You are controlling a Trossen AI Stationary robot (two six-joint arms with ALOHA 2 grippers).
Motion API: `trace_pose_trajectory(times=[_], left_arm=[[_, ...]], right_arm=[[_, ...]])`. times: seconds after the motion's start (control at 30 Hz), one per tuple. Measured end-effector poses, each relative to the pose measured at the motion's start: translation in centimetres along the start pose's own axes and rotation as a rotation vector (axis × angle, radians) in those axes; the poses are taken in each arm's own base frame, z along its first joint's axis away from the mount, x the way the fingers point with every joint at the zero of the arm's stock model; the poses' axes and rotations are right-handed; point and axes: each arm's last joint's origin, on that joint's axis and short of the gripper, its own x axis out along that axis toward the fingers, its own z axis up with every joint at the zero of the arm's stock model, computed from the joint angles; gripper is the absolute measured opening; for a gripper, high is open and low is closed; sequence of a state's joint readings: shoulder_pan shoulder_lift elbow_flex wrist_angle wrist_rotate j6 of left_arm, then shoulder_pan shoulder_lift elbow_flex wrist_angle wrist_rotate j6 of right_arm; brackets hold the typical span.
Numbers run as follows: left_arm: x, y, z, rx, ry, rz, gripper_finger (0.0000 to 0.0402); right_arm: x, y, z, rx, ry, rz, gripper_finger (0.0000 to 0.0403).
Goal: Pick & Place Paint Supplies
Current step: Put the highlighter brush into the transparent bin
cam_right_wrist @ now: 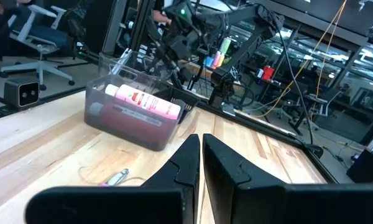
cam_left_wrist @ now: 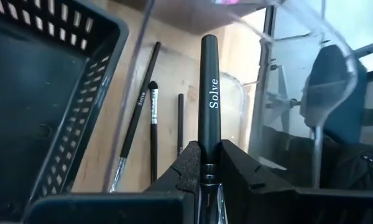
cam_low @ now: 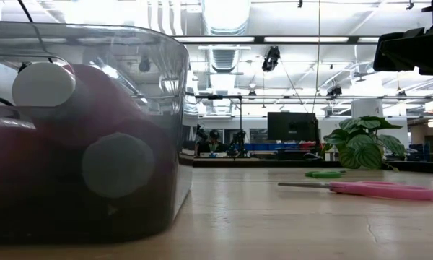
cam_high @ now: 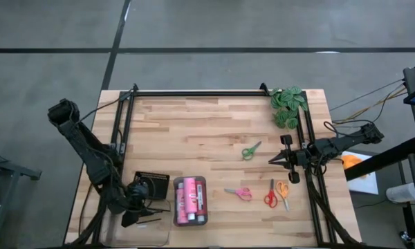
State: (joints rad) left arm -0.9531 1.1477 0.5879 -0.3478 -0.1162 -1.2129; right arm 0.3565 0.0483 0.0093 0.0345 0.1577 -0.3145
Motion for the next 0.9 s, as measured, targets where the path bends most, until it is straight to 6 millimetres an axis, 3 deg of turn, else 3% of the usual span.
trace_pose_trajectory(times=[0.3, 0.53, 0.9], left_arm=[[1.8, 2.4, -1.2, -0.039, 0.006, -0.066, 0.0035], [1.8, 2.4, -1.2, -0.047, 0.006, -0.075, 0.0038], [1.8, 2.2, -1.1, -0.041, 0.01, -0.091, 0.0119]], right_arm=[[0.0, 0.0, 0.0, 0.0, 0.0, 0.0, 0.0015], [0.0, 0.0, 0.0, 0.0, 0.0, 0.0, 0.0015], [0.0, 0.0, 0.0, 0.0, 0.001, 0.0, 0.0015]])
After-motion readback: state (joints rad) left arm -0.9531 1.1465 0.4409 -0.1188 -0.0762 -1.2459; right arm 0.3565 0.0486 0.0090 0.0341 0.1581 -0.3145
